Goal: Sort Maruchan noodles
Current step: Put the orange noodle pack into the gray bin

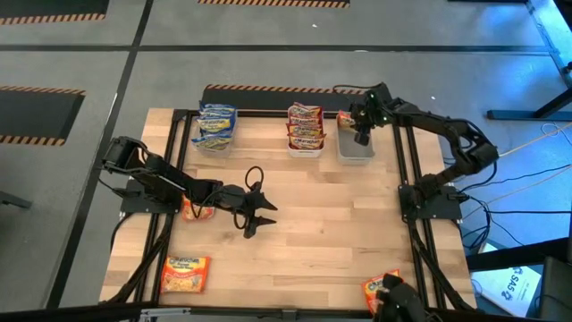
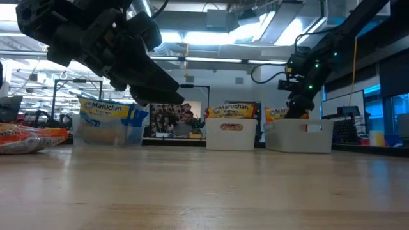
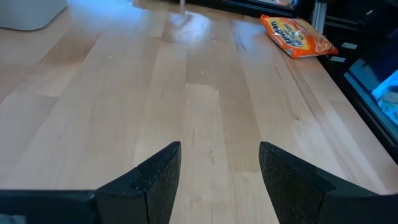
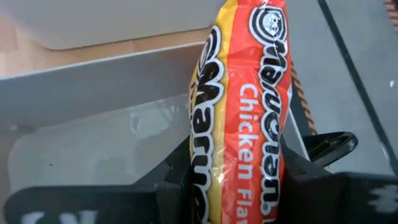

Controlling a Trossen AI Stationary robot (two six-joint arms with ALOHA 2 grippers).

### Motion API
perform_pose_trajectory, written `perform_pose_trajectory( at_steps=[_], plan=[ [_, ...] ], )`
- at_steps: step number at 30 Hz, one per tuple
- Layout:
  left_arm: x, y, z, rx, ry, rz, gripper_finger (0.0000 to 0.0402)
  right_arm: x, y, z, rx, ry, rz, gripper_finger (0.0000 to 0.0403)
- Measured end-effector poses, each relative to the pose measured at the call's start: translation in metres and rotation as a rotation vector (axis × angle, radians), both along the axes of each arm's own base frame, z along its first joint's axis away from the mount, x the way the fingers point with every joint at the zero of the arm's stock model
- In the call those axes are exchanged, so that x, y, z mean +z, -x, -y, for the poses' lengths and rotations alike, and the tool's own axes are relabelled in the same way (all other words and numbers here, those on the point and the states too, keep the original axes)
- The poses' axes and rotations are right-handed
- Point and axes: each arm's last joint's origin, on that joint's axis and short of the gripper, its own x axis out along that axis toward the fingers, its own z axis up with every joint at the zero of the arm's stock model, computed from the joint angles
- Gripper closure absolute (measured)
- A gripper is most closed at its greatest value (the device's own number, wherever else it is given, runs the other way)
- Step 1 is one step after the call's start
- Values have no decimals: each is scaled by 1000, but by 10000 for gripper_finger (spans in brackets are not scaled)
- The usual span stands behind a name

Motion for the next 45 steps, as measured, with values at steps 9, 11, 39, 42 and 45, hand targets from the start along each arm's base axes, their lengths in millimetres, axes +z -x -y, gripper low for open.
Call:
perform_pose_trajectory(
  at_steps=[9,11,39,42,45],
  plan=[
    [0,0,0,7,14,-1,191,-13,-1,7,-151,-24,-75,267],
    [0,0,0,7,14,-1,191,-13,-1,8,-170,-15,-73,254],
    [0,0,0,-2,14,-2,191,23,-5,15,-363,82,-274,178],
    [0,0,0,-2,14,-2,191,32,-13,3,-354,111,-270,178],
    [0,0,0,-2,13,-2,191,45,-21,-17,-356,118,-248,178]
  ],
)
